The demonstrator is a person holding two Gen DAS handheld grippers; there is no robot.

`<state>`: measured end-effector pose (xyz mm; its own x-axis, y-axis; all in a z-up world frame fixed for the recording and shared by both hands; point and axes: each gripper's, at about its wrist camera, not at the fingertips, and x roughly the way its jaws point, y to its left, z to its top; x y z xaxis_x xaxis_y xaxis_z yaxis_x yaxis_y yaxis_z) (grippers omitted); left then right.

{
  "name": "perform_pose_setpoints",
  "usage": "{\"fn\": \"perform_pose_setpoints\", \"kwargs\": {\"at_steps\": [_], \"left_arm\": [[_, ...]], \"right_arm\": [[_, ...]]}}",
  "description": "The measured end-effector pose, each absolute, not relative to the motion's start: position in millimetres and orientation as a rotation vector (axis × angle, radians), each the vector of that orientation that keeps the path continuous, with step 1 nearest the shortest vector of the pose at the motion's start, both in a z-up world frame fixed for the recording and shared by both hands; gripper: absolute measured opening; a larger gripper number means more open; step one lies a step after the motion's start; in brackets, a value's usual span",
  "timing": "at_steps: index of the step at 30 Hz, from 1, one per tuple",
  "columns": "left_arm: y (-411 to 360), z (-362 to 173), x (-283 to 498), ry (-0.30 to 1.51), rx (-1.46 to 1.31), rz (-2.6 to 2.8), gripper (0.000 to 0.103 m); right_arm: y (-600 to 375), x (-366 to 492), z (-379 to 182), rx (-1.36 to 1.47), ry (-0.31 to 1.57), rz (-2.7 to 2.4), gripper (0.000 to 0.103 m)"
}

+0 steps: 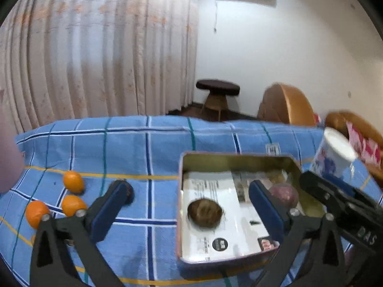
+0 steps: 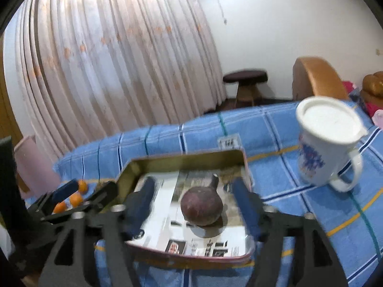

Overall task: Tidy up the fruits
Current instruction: 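Lower the dark purple fruit into the tin and open the right tool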

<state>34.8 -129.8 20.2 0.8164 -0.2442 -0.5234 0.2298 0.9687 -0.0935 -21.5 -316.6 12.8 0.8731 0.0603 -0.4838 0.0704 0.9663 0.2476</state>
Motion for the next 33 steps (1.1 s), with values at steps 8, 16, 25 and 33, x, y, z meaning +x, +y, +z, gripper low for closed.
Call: {"fn": "perform_pose_setpoints", "kwargs": {"at_steps": [8,16,25,33], "left_arm": [[-102.5,24.5,23.9,0.520,0.004,-0.204,0.103],[-56.9,12.5,19.4,0.522,0.020,-0.110,0.103],[3.7,9.1,18.8,0.522,0.005,-0.049,0.103],[62.9,7.2,27.4,0.537,-0.012,0.015,0.103]], "right_arm": [[-307.0,-20.8,9.9,0.210,0.487,-0.028,0.084],[-298.0,-23.8,2.7,0.165,0.484,-0.077,0.084],[-265.6,-42.6,9.3,0.080,0.415,-0.135,0.084],[-199.5,-47.0,8.1,0.002,0.437,-0.016,0.084]]}}
